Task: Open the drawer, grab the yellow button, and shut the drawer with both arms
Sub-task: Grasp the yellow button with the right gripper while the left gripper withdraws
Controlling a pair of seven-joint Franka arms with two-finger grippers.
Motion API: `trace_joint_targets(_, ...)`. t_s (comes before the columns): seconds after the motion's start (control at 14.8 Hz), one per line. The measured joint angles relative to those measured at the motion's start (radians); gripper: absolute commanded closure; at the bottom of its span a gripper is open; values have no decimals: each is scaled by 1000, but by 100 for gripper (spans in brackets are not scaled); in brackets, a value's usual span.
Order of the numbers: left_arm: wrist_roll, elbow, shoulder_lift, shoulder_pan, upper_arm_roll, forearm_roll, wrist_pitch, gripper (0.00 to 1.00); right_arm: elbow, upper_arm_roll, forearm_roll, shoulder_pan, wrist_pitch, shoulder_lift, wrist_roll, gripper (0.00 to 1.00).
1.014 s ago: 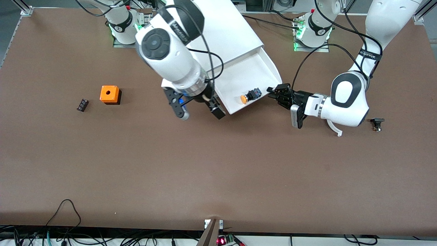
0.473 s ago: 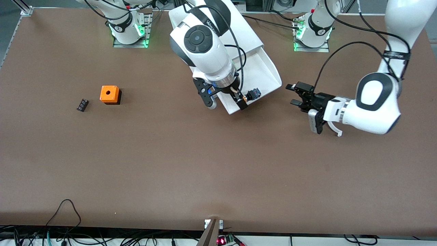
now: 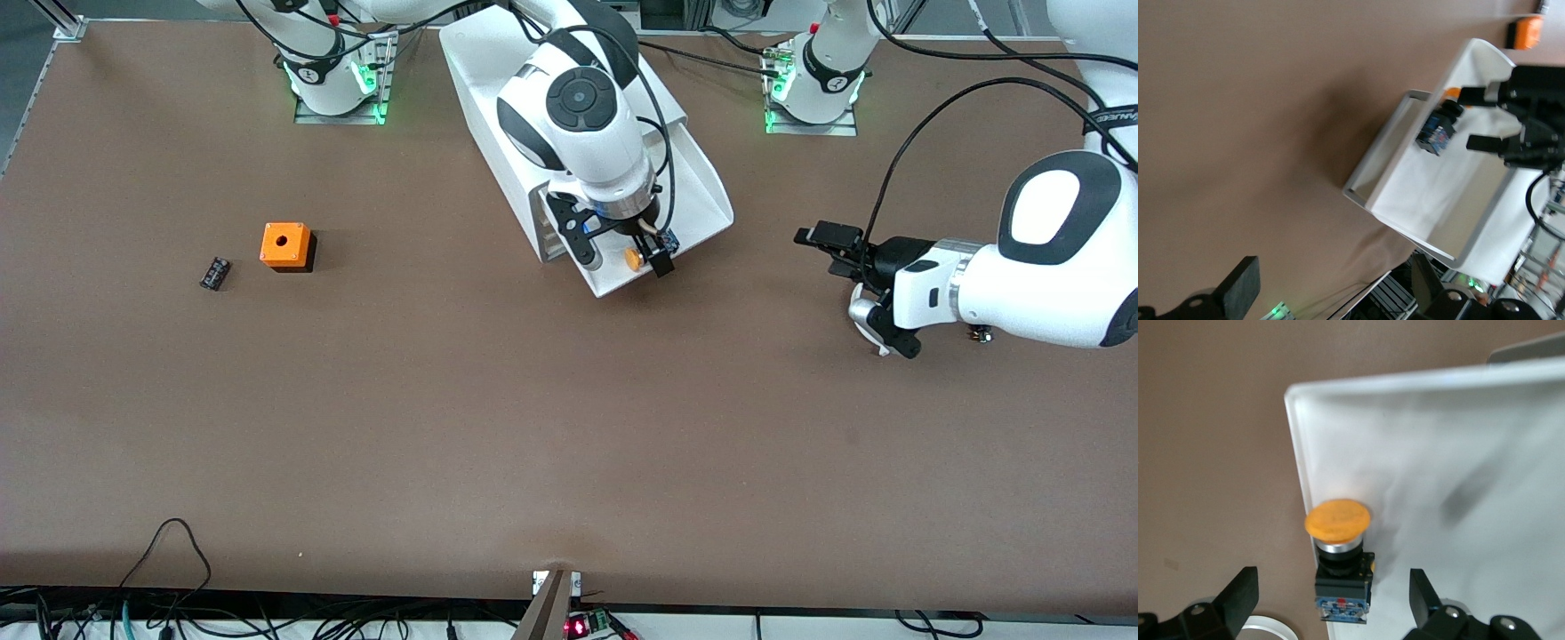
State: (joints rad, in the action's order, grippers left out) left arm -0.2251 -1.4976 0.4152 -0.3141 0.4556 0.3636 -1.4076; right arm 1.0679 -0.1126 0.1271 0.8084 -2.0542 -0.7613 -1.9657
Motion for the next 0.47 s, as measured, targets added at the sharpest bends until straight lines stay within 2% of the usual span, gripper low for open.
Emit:
trace_joint_targets(0.14,97,46,0,30,8,-100,0,0,-2,0,-1,13,-9,-13,-8,0)
trace_joint_targets(0.2,126,64,-1,49,9,-155,0,0,-3,0,-1,15,-9,-16,-9,5)
trace_joint_targets(0.27,145,79,-3,71,10,-217,1,0,-3,0,-1,18,-9,-18,-9,15)
trace_joint_targets(0.34,156,90,-4,91,10,-279,1,0,-3,0,-1,20,-9,-18,-10,31)
trace_joint_targets(0.41,161,98,-5,110,11,-339,1,0,-3,0,-1,22,-9,-18,-10,52)
trace_joint_targets(0.47,163,108,-5,125,11,-394,1,0,-3,0,-1,23,-9,-18,-10,70)
